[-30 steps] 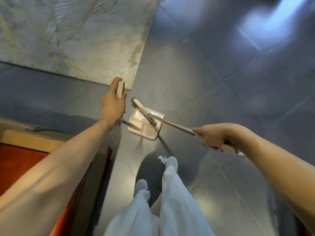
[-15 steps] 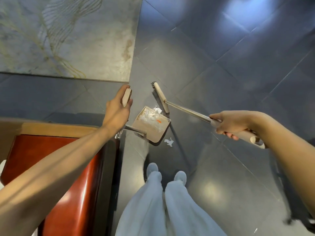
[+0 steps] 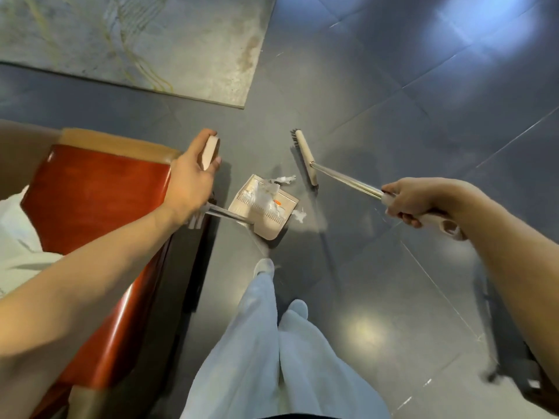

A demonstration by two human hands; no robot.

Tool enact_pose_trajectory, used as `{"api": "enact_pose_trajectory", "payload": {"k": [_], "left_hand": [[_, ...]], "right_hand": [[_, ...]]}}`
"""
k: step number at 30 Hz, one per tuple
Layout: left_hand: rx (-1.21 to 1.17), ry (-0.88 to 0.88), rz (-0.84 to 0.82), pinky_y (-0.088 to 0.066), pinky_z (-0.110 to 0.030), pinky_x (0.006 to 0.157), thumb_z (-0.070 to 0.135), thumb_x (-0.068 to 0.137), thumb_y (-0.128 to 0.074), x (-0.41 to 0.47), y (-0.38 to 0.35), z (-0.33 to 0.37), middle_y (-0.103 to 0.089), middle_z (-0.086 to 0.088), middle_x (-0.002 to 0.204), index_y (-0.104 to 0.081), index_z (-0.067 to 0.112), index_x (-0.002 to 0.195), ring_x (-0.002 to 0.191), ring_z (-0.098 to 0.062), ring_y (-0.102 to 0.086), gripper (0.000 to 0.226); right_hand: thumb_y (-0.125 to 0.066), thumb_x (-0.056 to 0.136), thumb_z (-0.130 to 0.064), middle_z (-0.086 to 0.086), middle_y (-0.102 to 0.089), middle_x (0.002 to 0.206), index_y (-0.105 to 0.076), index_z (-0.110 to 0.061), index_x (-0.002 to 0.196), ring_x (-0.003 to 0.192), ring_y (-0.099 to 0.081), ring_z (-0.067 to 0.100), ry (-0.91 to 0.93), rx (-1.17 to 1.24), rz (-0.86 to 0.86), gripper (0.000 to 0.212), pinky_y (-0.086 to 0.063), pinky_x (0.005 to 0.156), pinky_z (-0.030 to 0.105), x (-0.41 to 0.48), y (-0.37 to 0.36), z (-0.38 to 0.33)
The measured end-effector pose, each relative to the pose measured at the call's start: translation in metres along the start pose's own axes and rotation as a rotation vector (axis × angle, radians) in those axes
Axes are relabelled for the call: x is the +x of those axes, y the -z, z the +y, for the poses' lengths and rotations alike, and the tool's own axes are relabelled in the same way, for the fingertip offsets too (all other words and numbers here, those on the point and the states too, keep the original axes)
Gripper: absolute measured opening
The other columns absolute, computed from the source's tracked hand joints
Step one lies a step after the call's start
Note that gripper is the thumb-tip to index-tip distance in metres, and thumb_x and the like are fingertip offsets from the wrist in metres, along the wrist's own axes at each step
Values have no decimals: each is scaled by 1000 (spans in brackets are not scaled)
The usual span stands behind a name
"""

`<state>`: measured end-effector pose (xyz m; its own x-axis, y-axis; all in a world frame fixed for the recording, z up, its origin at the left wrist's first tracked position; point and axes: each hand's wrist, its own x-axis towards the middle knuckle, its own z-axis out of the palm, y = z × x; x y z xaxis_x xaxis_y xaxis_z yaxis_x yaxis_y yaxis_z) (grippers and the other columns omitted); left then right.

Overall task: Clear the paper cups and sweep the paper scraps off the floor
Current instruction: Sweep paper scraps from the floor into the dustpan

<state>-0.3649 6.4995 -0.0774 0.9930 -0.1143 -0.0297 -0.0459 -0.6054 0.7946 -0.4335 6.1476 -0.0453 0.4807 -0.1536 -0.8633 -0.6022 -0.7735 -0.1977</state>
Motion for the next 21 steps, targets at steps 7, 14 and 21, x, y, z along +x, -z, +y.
{"api": "enact_pose_trajectory", "payload": {"k": [7,14,21], "left_hand": [[20,93,-20,-54,-32,57,11,97,-55,-68,-3,-16,-61,-2,96,-47,27,134,61,-16,-59,41],[-17,129,-65,-49,-20,45,10,98,-52,-85,-21,-25,-56,-3,101,-45,27,134,56,-18,-57,40],[-39,132,-68,-57,-42,63,12,97,-54,-79,-22,-25,-57,-4,100,-46,30,131,72,-23,-61,39]], "right_hand": [[-50,81,-2,18,-66,71,-58,0,98,55,-58,27,-60,-150,26,19,-49,56,34,8,-65,29],[-47,87,-5,14,-59,77,-58,-2,102,58,-54,23,-33,-9,-68,19,-48,54,30,8,-109,14],[-47,90,-2,11,-51,71,-56,-2,106,49,-46,15,-54,228,-209,18,-43,45,23,-20,-139,-10]]}}
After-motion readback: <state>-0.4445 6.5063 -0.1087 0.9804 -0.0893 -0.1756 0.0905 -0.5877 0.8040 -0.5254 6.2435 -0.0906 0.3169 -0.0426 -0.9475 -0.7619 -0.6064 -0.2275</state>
